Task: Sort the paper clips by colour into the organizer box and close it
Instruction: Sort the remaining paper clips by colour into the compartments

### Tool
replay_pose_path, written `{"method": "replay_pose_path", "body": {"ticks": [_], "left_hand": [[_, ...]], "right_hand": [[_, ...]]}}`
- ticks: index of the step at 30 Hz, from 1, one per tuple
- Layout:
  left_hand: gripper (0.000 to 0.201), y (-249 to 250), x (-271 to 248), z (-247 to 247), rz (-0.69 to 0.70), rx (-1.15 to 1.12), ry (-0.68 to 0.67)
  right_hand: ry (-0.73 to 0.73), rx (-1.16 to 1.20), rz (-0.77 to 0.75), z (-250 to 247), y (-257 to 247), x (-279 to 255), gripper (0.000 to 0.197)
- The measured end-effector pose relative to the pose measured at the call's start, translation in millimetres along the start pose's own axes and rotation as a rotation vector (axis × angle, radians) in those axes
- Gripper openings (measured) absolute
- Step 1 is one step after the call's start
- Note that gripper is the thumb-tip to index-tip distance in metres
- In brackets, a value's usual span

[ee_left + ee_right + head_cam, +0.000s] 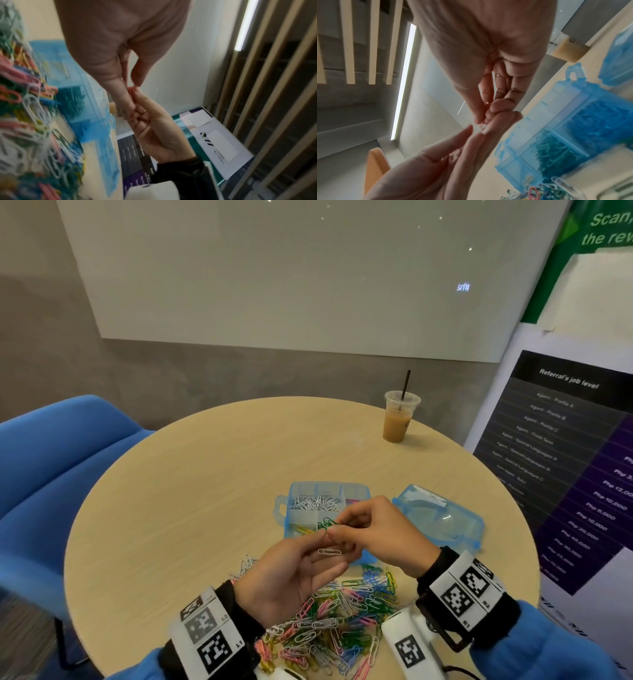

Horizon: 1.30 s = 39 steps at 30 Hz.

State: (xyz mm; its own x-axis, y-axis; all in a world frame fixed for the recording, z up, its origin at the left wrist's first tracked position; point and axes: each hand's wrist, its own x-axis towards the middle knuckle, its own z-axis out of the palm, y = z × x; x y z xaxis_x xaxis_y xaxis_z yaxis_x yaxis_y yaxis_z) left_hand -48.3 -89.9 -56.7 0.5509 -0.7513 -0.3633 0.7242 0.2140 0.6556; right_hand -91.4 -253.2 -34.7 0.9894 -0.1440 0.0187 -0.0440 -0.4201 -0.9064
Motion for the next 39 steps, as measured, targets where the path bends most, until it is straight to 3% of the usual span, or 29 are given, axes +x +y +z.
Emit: {"method": "replay_pose_path", "body": {"ticks": [3,10,14,18,22,26,33,39], "left_hand": [[0.023,0,1,-3,0.051,0.070,0.023],[0.026,0,2,-7,0.193,0.350,0.107],[0.027,0,5,-10,0.316,0.496,0.221],[0.024,4,-4,-7,0.518,0.813,0.230],[0.021,8,-6,-10,0.628,0.956,0.252],[0.023,19,-5,-7,0.646,0.967,0.230],[0.018,45,10,4,0.533,0.915,0.150],[0.019,79,41,3,0.505,1.193,0.308]], "right_hand": [[0.001,0.016,-0.001,-1,-1,0,0.016],[-0.017,0.093,0.012,-2,-6,-1,0.014],[-0.054,0.087,0.015,-3,-7,-3,0.016],[-0.070,0.069,0.006,-3,-6,-3,0.018],[-0.103,0.105,-0.012,-4,-5,-2,0.019],[-0.093,0.150,-0.036,-8,-8,1,0.020],[-0.039,0.320,-0.032,-20,-3,12,0.019],[0.059,0.357,0.028,-29,11,30,0.018]]}}
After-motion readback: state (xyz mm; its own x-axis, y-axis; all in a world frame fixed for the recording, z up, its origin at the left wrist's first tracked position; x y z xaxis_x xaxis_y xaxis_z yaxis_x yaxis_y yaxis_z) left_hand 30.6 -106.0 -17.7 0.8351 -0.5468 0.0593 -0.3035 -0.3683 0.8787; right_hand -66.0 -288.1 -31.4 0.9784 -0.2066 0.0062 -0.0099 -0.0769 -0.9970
